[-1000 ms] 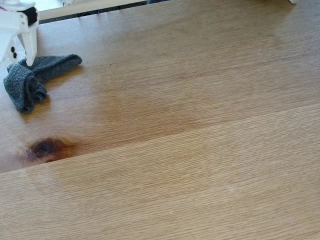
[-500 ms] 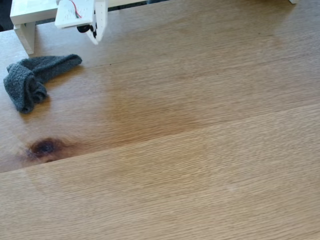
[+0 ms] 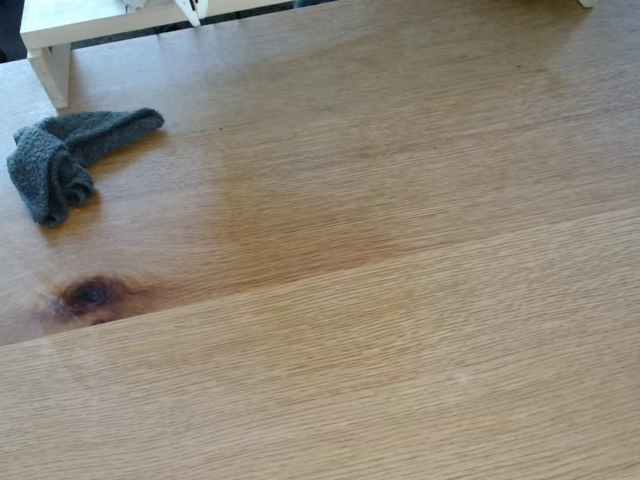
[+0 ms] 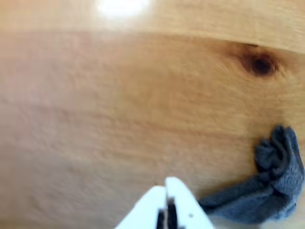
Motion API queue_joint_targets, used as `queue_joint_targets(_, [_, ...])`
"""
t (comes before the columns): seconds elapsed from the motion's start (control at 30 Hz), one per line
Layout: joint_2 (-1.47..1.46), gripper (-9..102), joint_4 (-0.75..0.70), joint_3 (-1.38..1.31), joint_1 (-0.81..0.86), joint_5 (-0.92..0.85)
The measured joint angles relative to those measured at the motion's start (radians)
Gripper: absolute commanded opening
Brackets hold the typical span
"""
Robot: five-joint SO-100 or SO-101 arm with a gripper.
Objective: Clean the area in front of the robot
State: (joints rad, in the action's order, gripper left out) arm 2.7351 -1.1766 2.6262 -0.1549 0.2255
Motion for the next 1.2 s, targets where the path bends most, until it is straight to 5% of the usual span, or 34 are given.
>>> queue_joint_targets(0.53, [0.561, 0, -0.129, 0.611, 0.043, -0.199])
queue_joint_targets(0.87, [0.565, 0, -0.114, 0.623, 0.224, -0.218])
queue_joint_targets(1.2, [0.565, 0, -0.114, 0.623, 0.224, -0.218])
